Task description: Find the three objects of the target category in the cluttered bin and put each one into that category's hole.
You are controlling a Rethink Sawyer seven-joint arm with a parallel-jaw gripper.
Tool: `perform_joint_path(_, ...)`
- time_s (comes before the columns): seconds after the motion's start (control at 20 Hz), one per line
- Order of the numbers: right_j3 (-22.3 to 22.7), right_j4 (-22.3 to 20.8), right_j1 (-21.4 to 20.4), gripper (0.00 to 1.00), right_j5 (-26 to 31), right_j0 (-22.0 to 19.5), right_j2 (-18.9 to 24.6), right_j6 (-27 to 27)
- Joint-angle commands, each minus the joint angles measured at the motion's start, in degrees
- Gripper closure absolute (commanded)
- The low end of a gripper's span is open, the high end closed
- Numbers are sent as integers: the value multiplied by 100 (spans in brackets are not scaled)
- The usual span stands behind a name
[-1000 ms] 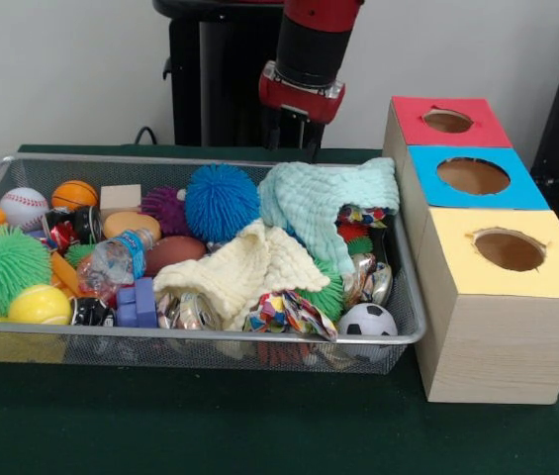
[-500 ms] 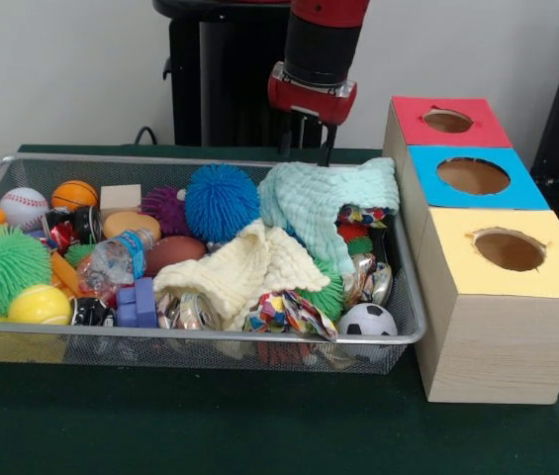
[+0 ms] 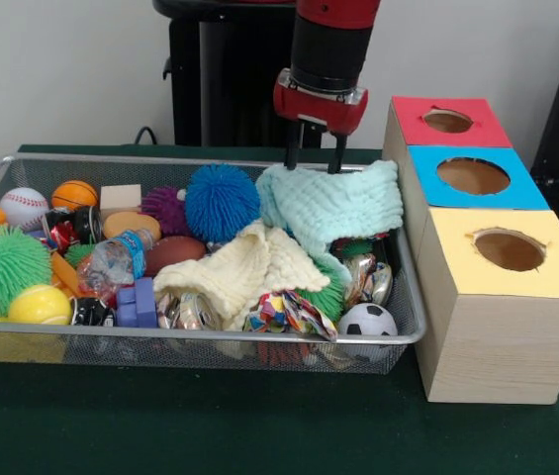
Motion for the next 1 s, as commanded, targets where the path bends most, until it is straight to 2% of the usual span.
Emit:
perform_joint_path(0.05,-1005,312,316,0,587,4,365,59)
perform_joint_path(0.35,-1110,377,567,0,276,-12,363,181)
perform_joint_path(0.6,-1251,184,722,0,26,170,164,226)
perform_joint_path(0.8,-1517,18,1010,0,-260,137,222,79)
perform_joint_path(1.0,-1642,-80,1024,0,-147,112,232,-114)
